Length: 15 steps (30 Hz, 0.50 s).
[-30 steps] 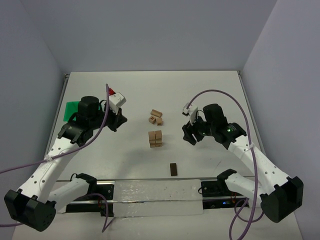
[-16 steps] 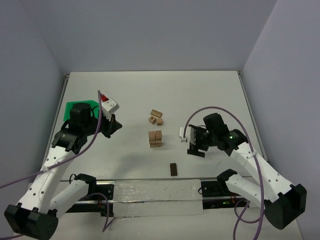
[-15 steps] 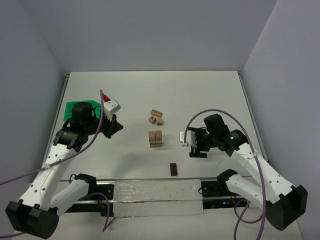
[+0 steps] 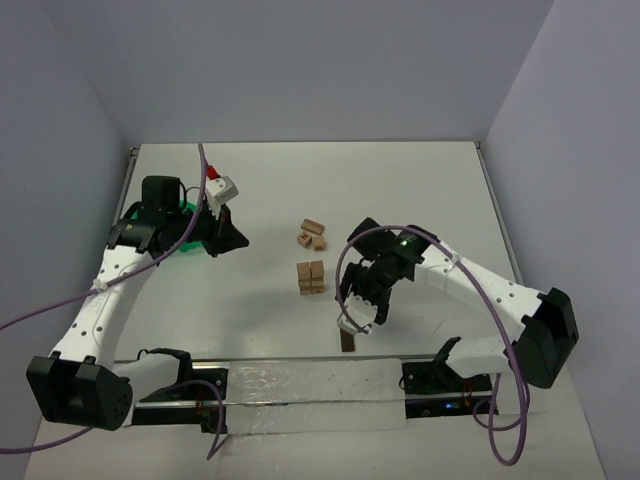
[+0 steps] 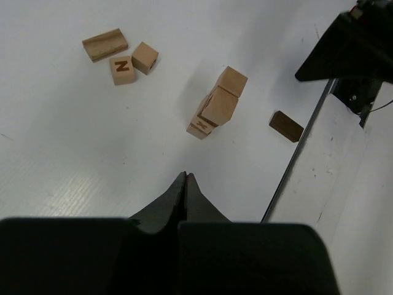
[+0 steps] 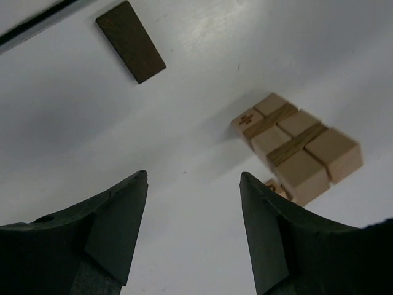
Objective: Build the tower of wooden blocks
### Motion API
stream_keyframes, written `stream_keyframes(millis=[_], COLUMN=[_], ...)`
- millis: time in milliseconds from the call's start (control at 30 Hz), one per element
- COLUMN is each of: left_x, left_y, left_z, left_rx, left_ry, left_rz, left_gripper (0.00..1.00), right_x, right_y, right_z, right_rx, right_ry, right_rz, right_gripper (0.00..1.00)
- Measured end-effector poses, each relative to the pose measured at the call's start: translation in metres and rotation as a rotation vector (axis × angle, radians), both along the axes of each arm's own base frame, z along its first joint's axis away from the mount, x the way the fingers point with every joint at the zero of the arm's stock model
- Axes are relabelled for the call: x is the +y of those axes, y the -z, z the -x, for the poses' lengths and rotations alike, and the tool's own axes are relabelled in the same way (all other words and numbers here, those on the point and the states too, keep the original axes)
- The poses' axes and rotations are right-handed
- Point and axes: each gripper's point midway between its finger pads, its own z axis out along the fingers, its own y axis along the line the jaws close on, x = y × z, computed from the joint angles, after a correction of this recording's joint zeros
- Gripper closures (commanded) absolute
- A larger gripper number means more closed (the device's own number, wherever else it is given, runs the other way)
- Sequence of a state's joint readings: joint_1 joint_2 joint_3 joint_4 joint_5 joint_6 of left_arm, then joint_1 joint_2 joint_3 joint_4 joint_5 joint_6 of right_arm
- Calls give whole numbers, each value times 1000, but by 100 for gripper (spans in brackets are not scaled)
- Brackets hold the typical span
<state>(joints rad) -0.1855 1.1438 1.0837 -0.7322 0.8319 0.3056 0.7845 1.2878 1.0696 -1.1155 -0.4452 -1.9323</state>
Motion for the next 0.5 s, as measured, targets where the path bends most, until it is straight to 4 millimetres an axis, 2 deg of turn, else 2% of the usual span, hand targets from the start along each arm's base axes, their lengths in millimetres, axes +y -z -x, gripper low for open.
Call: stream_keyframes(millis=[100, 200, 400, 500], left_x=[3, 2, -4, -5], left_y=[-8, -15, -12, -11], left_z=[4, 10, 19, 21], left_rx=[-25, -54, -21, -24], left_ry=[-13, -30, -54, -62], left_rz=[13, 52, 139, 155], left_gripper=[100, 100, 100, 100], right_x=[17, 26, -1, 1], right_y=[6, 22, 68, 74], right_z=[12, 22, 54, 65], right_rx=[12, 25, 53, 51], right_ry=[-106, -171, -264, -316], right_rz=[40, 94, 224, 242], right_gripper=[39, 40, 35, 31])
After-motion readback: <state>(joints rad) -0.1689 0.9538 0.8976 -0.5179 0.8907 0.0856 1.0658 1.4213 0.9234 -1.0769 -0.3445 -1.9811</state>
